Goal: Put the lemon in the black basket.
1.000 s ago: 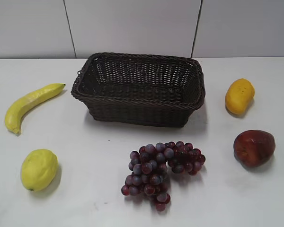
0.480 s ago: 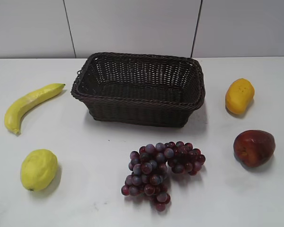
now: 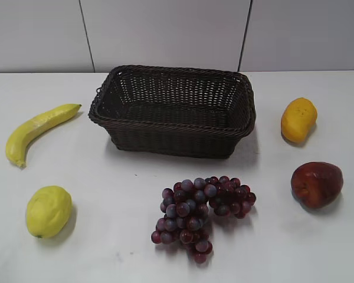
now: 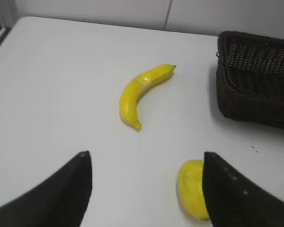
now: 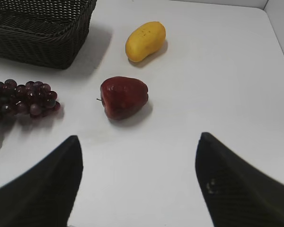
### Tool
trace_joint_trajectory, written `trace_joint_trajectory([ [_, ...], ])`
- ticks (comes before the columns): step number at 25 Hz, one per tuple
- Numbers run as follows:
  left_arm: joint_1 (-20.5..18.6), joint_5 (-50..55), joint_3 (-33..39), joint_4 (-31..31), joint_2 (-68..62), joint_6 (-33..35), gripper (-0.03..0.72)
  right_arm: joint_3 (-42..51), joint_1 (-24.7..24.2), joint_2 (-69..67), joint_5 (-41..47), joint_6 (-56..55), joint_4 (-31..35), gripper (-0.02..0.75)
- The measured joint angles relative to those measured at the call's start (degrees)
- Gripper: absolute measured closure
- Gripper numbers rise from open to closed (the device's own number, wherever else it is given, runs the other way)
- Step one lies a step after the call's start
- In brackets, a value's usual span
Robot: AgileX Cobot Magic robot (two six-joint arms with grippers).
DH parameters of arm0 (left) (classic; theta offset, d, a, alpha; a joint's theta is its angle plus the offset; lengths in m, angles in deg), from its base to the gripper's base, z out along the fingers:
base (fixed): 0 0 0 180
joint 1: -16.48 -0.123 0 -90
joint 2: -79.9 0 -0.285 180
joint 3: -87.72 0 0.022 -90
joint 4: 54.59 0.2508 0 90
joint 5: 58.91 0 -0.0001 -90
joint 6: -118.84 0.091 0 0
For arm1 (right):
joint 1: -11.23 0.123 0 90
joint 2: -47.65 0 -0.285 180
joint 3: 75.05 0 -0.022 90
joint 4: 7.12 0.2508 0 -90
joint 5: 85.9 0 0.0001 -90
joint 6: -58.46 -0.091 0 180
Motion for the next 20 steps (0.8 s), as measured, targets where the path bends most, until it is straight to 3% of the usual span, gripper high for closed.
trace_joint_trajectory([
  [13, 0.68, -0.19, 0.0, -2.05, -34.03, 3.9, 0.148, 0.0, 0.0, 0.0, 0.0, 0.07, 0.0, 0.176],
  [20, 9.73, -1.78, -3.61, -1.47, -43.91, 3.52, 0.154, 0.0, 0.0, 0.0, 0.0, 0.07, 0.0, 0.176],
])
